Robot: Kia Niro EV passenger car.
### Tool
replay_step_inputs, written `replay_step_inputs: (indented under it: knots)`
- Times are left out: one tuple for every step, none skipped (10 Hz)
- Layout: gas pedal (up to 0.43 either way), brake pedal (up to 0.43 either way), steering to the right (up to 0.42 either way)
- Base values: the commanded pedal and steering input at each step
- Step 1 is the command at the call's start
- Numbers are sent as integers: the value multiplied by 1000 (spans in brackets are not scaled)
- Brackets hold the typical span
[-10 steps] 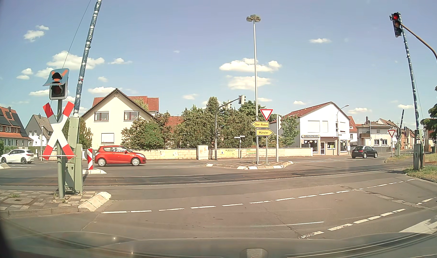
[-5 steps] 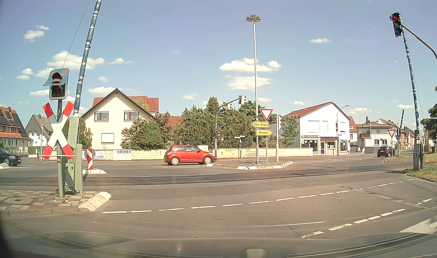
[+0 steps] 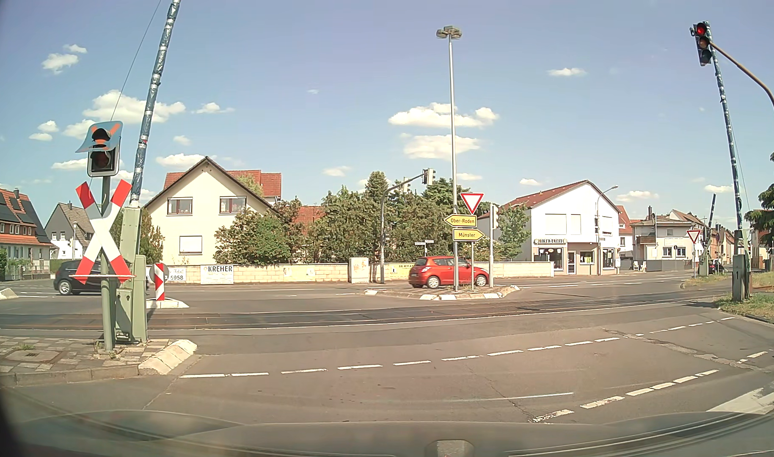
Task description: Follow the waypoints while adhering to traffic rules and regulations
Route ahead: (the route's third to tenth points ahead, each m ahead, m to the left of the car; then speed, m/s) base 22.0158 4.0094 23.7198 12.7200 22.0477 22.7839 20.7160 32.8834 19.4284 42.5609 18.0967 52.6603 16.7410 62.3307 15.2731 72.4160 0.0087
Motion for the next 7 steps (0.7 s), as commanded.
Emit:
replay_step_inputs:
  knots:
    - [0, 317, -82]
    - [0, 317, -82]
    - [0, 317, -82]
    - [0, 317, -82]
    - [0, 317, -82]
    - [0, 317, -82]
    - [0, 317, -82]
